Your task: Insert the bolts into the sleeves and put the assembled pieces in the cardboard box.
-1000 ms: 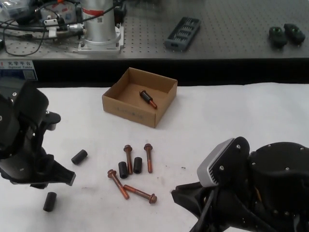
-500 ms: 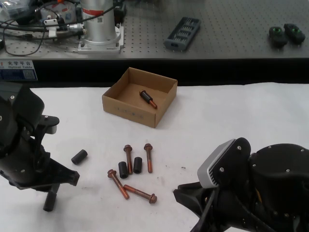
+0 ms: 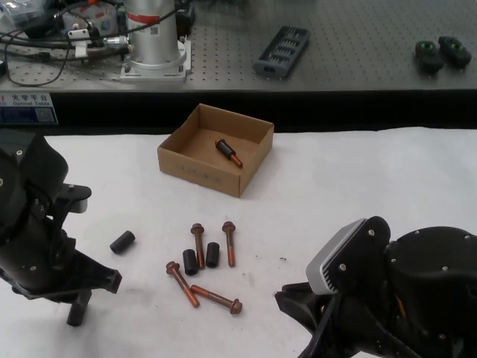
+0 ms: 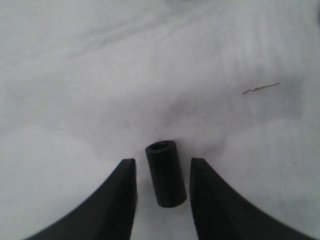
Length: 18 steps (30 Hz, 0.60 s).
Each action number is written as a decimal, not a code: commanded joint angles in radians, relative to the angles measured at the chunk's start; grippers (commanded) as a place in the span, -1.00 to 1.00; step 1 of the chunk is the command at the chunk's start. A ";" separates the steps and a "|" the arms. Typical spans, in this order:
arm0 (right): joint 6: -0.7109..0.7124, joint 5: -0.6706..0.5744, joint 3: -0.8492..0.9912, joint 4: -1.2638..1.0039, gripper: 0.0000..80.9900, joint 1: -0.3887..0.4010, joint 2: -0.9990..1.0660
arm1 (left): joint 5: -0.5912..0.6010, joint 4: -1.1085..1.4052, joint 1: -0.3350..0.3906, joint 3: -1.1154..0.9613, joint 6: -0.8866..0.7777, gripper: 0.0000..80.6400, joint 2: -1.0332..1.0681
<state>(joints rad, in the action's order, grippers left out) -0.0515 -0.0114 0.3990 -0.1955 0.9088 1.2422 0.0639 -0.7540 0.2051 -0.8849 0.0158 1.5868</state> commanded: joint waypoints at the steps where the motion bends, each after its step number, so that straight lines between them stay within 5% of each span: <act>1: -0.016 0.042 0.003 -0.036 -0.86 -0.001 -0.013 | -0.014 -0.010 -0.002 -0.009 -0.016 -0.32 0.021; 9: -0.016 0.047 0.003 -0.036 -0.86 -0.001 -0.013 | -0.014 -0.010 -0.002 -0.009 -0.005 -0.33 0.098; 16: 0.006 0.047 0.003 -0.039 -0.86 -0.001 -0.013 | -0.014 -0.003 -0.002 -0.009 0.031 -1.00 0.113; 18: 0.017 0.047 0.003 -0.043 -0.86 -0.001 -0.013 | 0.002 0.006 -0.002 -0.009 0.048 -0.99 0.113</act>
<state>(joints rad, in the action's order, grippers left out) -0.0389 0.0000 0.3990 -0.1955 0.9088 1.2422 0.0549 -0.7584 0.2051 -0.8907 0.0234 1.6853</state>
